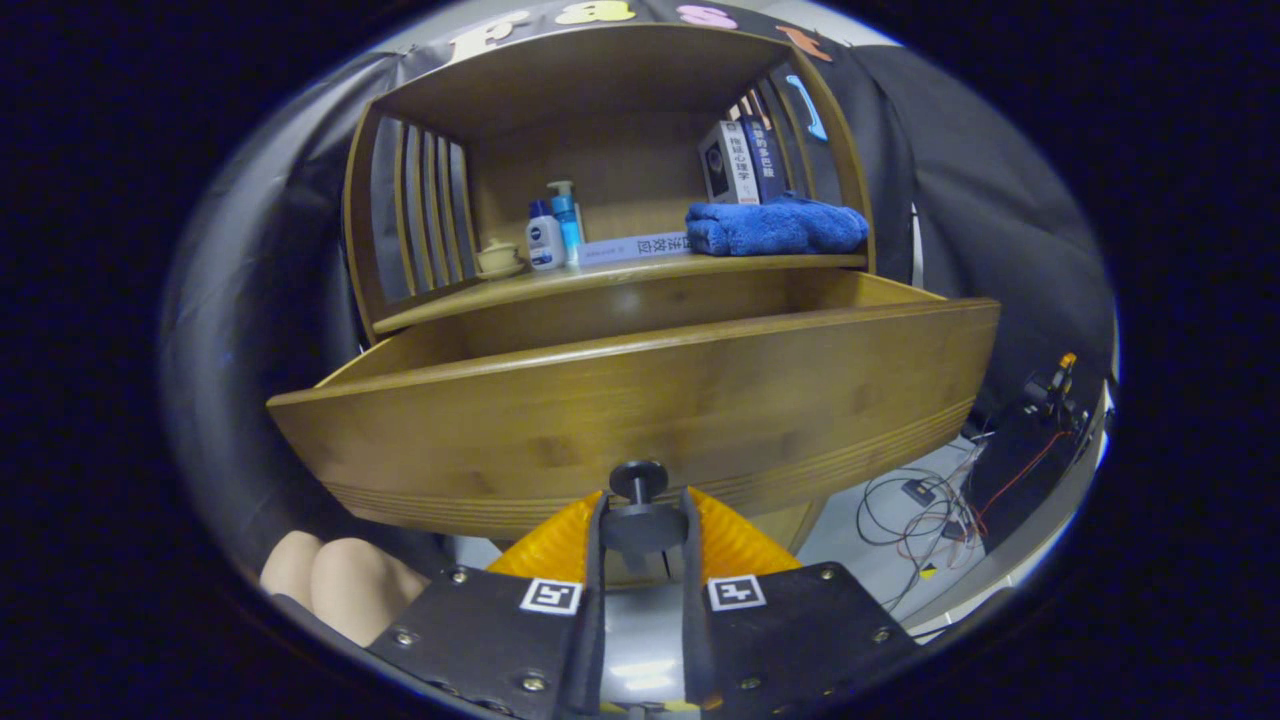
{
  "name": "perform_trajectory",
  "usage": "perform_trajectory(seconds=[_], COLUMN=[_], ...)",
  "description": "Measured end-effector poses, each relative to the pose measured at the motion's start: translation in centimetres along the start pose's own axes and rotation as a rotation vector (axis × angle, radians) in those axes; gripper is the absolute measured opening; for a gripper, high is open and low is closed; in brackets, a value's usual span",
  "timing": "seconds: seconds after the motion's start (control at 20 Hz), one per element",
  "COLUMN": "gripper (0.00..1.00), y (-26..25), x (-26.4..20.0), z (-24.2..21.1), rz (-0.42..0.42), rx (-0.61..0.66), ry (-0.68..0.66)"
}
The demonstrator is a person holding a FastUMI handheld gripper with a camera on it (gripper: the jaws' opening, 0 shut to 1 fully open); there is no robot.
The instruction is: Pull open the drawer, take out the items inside it, and place them on the countertop above the cabinet.
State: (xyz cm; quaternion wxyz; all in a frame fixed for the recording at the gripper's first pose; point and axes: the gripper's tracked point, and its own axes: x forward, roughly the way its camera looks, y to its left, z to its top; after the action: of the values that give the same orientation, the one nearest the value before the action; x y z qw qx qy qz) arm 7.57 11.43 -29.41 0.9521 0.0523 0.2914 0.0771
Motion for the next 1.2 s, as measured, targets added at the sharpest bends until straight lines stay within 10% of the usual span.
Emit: perform_trajectory(seconds=[0.55, 0.9, 1.2], gripper=[0.50, 0.54, 0.54], y=[-0.2, 1.9, 2.4], x=[-6.6, -0.1, 8.0], z=[8.6, 14.5, 11.1], rz=[0.024, 0.090, 0.119], rx=[-0.024, -0.067, -0.115], ry=[-0.094, -0.002, 0.260])
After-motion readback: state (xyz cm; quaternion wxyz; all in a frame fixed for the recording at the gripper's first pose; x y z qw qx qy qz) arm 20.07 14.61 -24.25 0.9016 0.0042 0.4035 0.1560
